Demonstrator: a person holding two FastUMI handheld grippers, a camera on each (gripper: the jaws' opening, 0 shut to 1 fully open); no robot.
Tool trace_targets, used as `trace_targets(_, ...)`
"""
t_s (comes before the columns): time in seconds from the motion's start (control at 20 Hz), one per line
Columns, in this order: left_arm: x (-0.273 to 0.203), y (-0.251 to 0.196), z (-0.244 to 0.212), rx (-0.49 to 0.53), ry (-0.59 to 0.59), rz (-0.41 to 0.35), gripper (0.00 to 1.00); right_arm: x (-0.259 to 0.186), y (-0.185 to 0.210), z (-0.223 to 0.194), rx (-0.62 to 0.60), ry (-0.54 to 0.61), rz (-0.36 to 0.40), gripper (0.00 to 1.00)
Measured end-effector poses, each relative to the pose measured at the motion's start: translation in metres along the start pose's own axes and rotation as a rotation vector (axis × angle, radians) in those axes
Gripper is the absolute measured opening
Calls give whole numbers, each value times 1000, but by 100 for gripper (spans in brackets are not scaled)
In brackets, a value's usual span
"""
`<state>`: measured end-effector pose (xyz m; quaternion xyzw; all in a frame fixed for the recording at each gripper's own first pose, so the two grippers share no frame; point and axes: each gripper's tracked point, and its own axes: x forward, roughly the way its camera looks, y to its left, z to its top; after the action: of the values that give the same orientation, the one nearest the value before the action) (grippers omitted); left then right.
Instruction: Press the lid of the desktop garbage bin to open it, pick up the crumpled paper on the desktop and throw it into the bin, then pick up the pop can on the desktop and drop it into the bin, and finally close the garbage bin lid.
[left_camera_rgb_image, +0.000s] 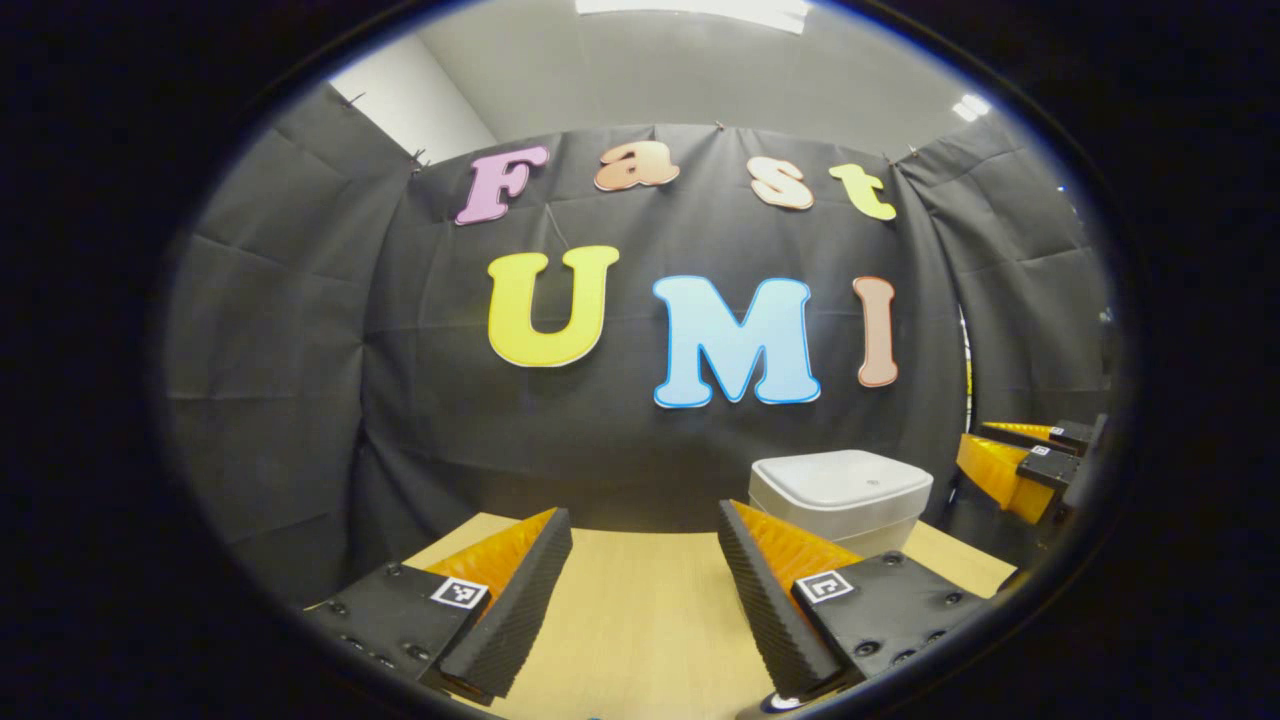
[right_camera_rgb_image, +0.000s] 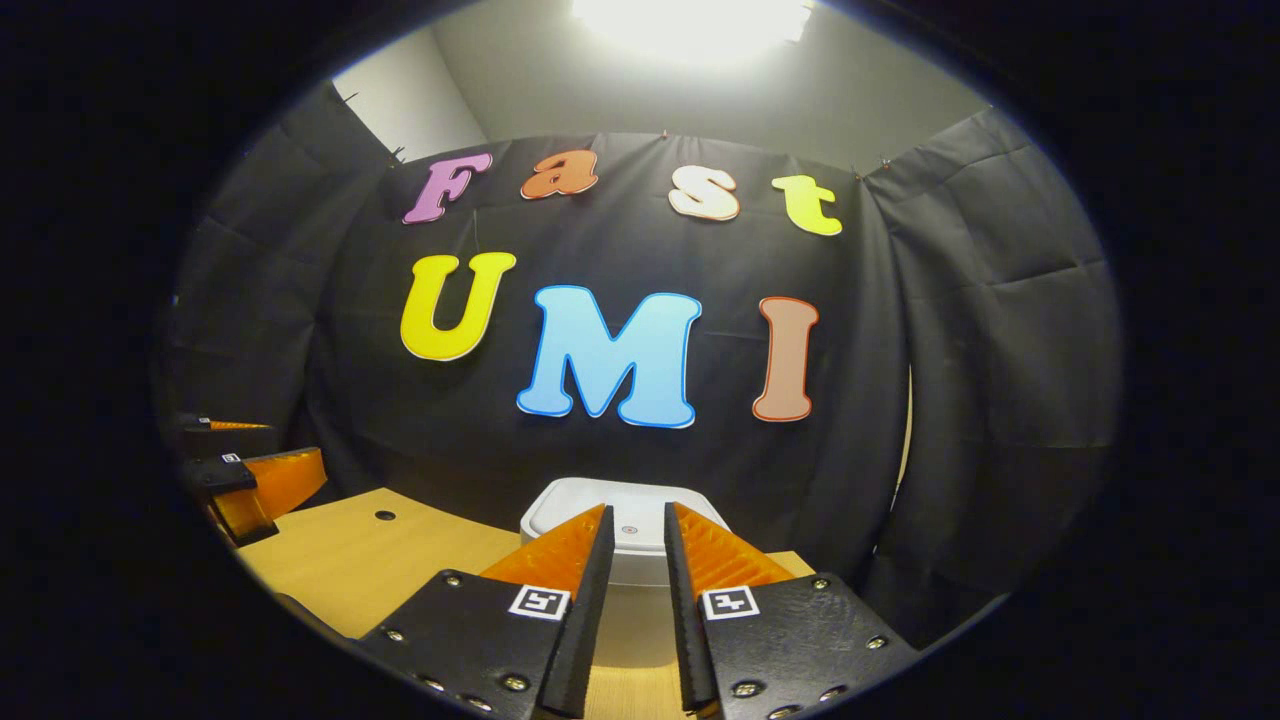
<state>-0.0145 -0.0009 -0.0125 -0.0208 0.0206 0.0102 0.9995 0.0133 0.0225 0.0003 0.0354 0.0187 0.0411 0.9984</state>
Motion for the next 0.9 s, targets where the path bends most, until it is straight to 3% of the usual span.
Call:
trace_targets(0.05,-1,-1,0,-2,1,0,97,0,-6,1,-12,4,-43,34)
trace_targets(0.15,-1,-2,0,-5,1,-3,97,3,-5,-2,-11,-1,-19,14)
trace_targets(0.2,-1,-3,0,-8,2,-4,97,4,-9,-4,-13,4,-39,14)
trace_targets(0.25,1,-5,-2,-11,5,-6,97,1,-3,-4,-12,4,-16,7)
trace_targets(0.7,8,-8,-6,-20,9,-12,97,19,5,-10,19,19,43,0)
trace_targets(0.9,9,2,-13,-27,25,9,97,48,-8,-24,38,68,26,0)
